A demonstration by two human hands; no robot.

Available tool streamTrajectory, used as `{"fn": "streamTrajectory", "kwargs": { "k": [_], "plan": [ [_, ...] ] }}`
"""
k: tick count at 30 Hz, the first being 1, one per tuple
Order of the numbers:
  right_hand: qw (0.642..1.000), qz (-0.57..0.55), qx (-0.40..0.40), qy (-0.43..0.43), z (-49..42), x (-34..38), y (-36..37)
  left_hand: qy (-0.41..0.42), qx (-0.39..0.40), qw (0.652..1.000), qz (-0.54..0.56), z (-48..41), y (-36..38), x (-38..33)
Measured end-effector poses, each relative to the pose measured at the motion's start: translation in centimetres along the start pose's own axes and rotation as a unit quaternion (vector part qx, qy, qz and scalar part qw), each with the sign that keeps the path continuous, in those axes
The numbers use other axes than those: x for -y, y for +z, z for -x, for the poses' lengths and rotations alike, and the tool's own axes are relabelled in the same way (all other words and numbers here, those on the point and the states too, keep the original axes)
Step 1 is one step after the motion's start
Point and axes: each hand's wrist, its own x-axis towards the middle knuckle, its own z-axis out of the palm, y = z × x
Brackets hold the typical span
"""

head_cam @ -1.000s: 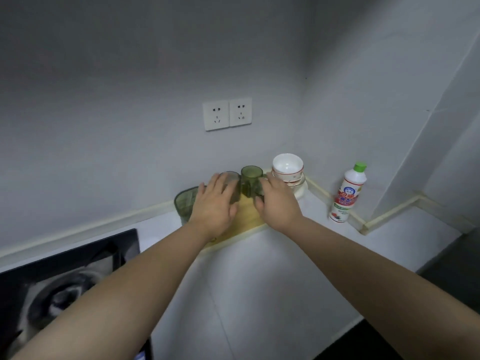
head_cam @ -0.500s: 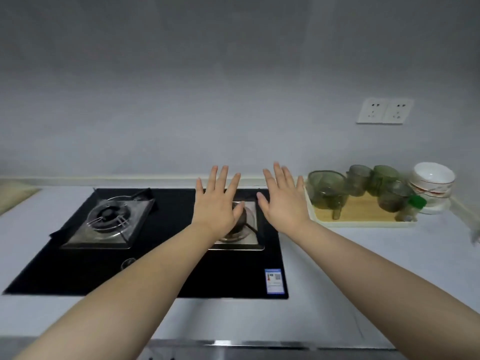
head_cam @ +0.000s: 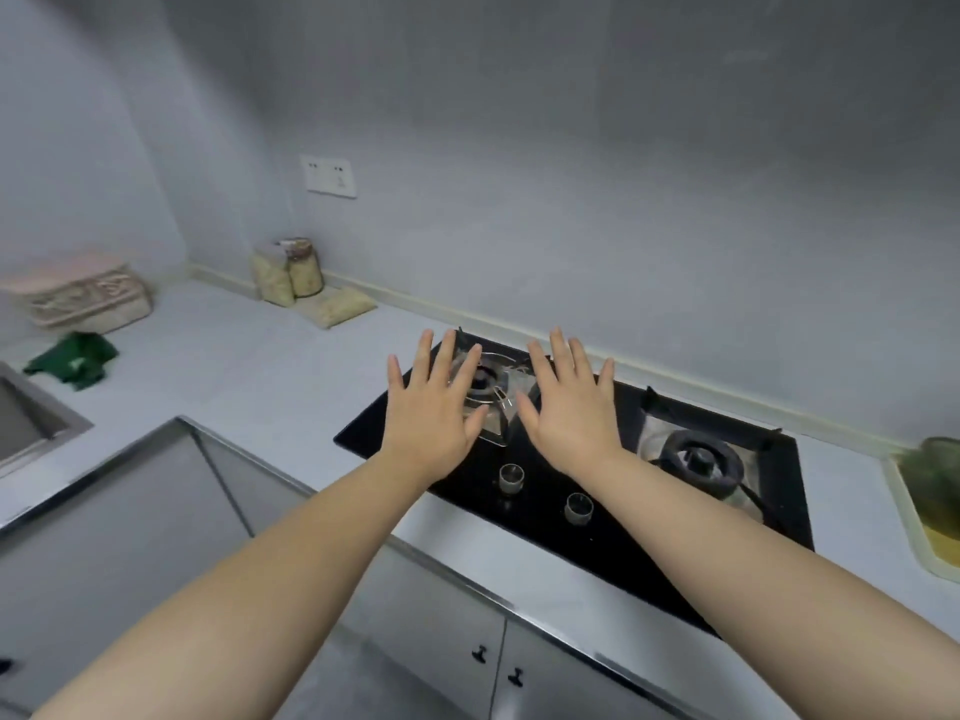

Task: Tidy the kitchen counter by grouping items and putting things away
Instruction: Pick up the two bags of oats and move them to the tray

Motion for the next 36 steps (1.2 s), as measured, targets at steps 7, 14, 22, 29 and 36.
{"fn": "streamTrajectory", "kwargs": {
  "k": [7, 14, 22, 29, 36],
  "plan": [
    [0.997, -0.014, -0.004, -0.081, -6.6, 8.3, 3.0, -0.087, 0.022, 0.996, -0.02, -0.4, 1.5, 9.5],
    [0.992, -0.026, 0.016, -0.125, -15.7, 15.1, 7.6, -0.128, 0.053, 0.989, -0.055, -4.7, 4.3, 19.3],
    [0.987, -0.035, 0.026, -0.158, -25.3, 22.7, 12.0, -0.166, 0.082, 0.98, -0.075, -9.4, 6.1, 29.0],
    [0.98, -0.06, 0.05, -0.182, -30.4, 29.9, 14.5, -0.187, 0.093, 0.975, -0.074, -10.6, 8.2, 37.3],
    [0.984, -0.051, 0.051, -0.163, -35.2, 38.4, 17.4, -0.157, 0.097, 0.98, -0.072, -12.7, 10.5, 47.8]
  ]
}}
